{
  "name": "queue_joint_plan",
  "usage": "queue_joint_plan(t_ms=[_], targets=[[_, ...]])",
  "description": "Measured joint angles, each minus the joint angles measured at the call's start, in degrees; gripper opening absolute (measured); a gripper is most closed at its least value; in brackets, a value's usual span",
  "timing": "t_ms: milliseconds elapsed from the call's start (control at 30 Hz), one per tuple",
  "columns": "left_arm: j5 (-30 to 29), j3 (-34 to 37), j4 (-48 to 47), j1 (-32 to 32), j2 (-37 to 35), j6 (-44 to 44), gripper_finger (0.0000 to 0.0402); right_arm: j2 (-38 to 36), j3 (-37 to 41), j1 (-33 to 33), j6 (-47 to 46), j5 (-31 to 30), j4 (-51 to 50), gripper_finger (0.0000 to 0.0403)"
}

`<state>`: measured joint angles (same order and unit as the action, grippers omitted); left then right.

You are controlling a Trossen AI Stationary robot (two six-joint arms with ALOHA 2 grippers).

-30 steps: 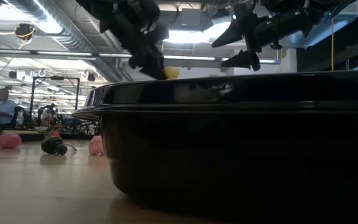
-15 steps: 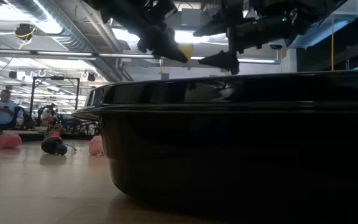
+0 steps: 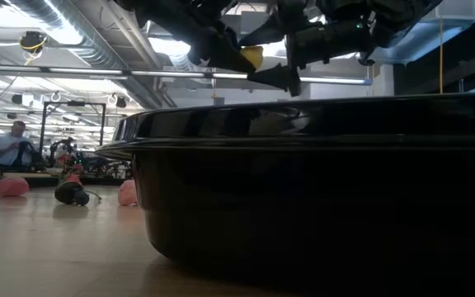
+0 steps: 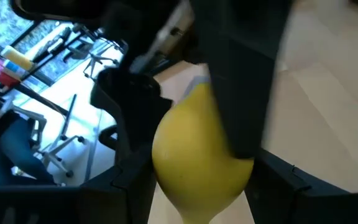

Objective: Pick and placing Produce into tupperware
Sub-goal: Put the lemon into the black bin

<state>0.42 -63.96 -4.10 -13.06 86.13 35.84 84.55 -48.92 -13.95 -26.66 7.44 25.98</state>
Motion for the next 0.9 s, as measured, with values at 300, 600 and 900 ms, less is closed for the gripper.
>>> queue_joint_plan(t_ms=[300, 600, 900], targets=[[-1.00, -0.01, 0.72, 0.02, 0.00, 0.76, 0.0195, 0.81, -0.86, 0.29, 1.66, 0.12, 0.05, 0.0358], [-1.38, 0.00, 0.74, 0.02, -0.01, 1.52, 0.0195, 0.81, -0.86, 0.27, 2.57, 0.41, -0.16, 0.0248], [-1.97, 0.00, 0.83, 0.02, -0.09, 0.71, 0.0211, 0.81, -0.84, 0.24, 3.36, 0.12, -0.03, 0.0213]])
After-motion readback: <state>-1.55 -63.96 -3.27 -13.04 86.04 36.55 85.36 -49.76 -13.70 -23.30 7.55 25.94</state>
